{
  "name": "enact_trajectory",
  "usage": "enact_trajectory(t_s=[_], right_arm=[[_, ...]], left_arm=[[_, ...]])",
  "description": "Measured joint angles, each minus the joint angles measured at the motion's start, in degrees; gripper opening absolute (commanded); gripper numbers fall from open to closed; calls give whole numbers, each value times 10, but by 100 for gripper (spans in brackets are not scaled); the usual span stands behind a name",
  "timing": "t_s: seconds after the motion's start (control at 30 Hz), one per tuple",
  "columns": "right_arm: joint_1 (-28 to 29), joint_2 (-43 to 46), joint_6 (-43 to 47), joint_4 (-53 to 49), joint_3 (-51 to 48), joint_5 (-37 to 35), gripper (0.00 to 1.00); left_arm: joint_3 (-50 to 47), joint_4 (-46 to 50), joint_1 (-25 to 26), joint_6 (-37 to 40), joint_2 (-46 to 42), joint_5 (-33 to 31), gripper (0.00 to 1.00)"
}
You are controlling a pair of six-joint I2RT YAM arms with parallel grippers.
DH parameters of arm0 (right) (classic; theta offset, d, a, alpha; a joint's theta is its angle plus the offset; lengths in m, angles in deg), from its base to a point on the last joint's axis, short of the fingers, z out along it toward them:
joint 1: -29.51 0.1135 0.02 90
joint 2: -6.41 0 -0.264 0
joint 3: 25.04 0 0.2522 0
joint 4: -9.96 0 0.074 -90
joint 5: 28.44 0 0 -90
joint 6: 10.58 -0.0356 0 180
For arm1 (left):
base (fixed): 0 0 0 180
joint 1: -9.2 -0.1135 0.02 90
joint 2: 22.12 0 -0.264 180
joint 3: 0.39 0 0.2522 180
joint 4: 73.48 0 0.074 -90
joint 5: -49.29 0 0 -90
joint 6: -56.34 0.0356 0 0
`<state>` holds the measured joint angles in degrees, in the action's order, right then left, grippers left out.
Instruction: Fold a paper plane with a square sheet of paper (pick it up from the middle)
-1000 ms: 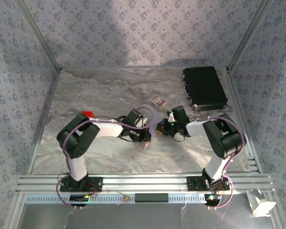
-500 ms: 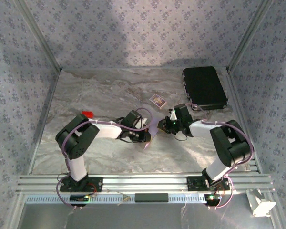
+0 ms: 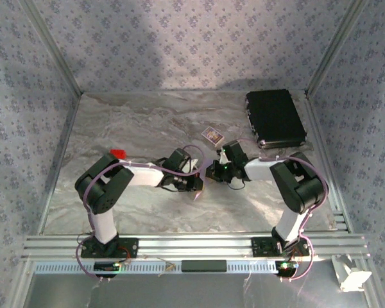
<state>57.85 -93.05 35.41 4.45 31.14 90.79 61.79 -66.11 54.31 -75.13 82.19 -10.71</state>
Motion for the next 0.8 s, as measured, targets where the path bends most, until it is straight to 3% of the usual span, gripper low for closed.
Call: enact_trajectory(t_s=[0.47, 0.8], right_arm=[[-100, -33, 25, -7, 30, 51, 10], [-156, -37, 30, -18, 56, 29, 10]], left_arm=[[-8, -13, -1, 5, 0, 4, 0], [-11, -20, -1, 5, 0, 5, 0]])
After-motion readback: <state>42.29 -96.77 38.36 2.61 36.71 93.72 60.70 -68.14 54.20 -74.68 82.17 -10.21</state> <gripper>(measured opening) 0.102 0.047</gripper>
